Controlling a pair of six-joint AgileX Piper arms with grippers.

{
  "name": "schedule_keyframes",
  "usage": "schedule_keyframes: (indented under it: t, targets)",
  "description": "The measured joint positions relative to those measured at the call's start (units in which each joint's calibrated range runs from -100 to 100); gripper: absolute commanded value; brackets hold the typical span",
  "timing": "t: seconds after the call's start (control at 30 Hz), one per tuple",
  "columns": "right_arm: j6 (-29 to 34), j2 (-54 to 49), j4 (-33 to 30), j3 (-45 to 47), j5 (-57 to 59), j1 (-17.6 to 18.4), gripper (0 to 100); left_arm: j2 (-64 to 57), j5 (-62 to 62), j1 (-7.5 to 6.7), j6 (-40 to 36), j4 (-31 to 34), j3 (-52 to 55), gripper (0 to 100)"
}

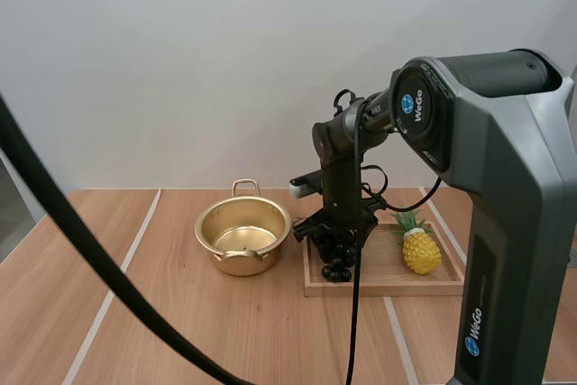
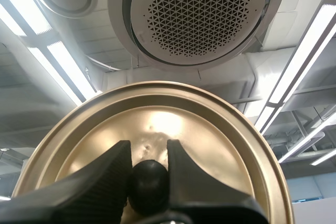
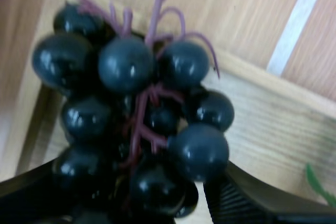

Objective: Open the pot, put the grape inside, and close it

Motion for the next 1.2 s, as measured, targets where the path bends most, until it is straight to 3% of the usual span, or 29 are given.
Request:
schedule_keyframes:
  t: [0.1, 0.13, 0.2, 0.23, 0.73, 1.2]
  targets:
    - [-0.27, 0.0, 1.07, 0.0, -2.31, 0.0, 100, 0.0, 0.0, 0.0, 0.48, 0.0, 0.0, 0]
    - [-0.63, 0.0, 1.63, 0.0, -2.52, 0.0, 91, 0.0, 0.0, 0.0, 0.7, 0.0, 0.0, 0]
    - [-1.77, 0.0, 2.69, 0.0, -2.52, 0.0, 34, 0.0, 0.0, 0.0, 0.73, 0.09, 0.0, 0]
    - [-2.33, 0.0, 2.95, 0.0, -2.3, 0.0, 0, 0.0, 0.0, 0.0, 0.82, 0.09, 0.0, 0]
    - [-2.32, -1.04, 1.98, -2.14, 3.84, 0.0, 0, 0.11, 3.42, 0.0, 0.82, 0.09, -0.11, 0]
    - [-2.32, -16.25, -0.05, -14.5, 7.36, 0.0, 0, 0.11, 4.05, 0.0, 0.82, 1.31, -0.11, 0]
